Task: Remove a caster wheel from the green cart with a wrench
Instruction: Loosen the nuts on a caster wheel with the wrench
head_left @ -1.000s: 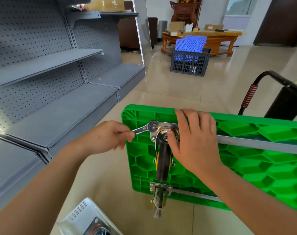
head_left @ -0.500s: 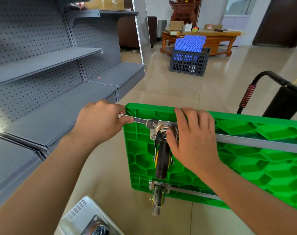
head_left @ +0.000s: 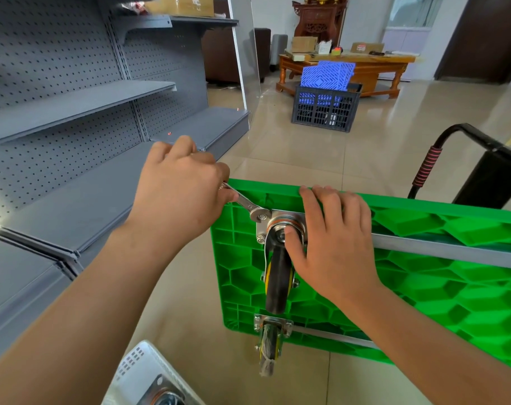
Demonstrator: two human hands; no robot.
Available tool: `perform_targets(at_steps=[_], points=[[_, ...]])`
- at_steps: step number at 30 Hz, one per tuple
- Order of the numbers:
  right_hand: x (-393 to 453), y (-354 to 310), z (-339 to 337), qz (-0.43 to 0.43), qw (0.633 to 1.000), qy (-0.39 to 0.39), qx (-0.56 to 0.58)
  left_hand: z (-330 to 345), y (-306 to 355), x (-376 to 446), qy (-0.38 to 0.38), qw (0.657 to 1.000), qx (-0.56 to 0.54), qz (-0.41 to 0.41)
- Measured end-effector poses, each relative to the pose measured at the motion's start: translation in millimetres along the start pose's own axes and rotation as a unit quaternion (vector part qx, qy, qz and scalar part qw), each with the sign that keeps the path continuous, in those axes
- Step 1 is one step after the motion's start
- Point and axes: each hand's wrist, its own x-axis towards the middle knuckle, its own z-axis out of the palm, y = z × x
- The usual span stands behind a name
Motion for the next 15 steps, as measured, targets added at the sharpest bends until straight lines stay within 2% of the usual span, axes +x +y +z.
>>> perform_targets(at_steps=[5, 10, 15], points=[[0, -1, 1, 0.002, 1.000, 0.002, 0.004, 6, -1, 0, 0.019, 1.000, -0.004, -0.005], [0, 0, 2, 0.001, 1.000, 0.003, 0.002, 20, -12, -8, -0.053, 0.994, -0.077, -0.058], [0, 0, 1, 0.000, 1.000, -0.001, 0.002, 22, -14, -13, -0.083, 0.985, -0.108, -0.108]])
